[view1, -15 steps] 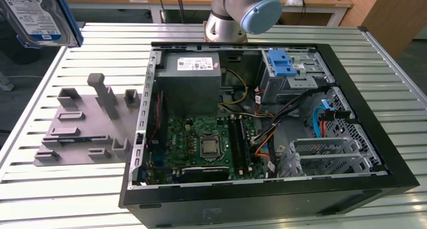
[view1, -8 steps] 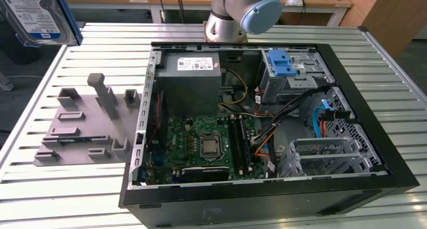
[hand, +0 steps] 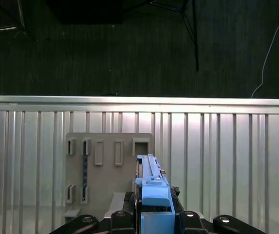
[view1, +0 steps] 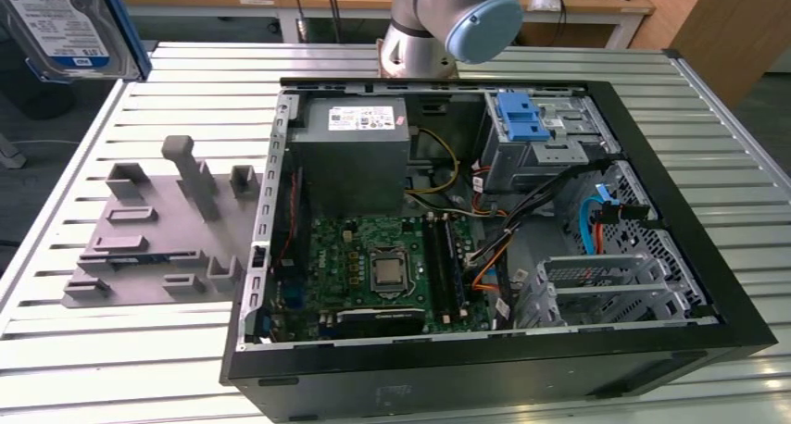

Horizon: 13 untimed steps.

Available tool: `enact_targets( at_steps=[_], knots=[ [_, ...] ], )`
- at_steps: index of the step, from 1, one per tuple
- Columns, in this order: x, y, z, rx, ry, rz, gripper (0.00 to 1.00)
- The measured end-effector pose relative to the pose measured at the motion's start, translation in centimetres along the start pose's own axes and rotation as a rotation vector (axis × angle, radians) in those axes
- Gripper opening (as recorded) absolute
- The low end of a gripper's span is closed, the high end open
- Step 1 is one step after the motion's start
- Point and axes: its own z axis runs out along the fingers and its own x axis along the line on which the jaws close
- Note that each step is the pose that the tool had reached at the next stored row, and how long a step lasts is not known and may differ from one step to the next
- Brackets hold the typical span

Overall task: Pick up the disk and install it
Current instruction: 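Pick up the disk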

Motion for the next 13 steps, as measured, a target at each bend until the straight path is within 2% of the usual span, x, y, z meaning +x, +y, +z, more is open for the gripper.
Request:
enact_targets(
  at_steps=[7,8,11,13],
  knots=[
    [-0.01,0.01,-0.41,0.0002,-0.0007,0.0,0.36],
    [-0.01,0.01,-0.41,0.0009,-0.005,0.0,0.36],
    [-0.01,0.01,-0.4,0.0027,-0.0276,0.0,0.36],
    [-0.01,0.01,-0.41,0.0028,-0.0298,0.002,0.36]
  ],
)
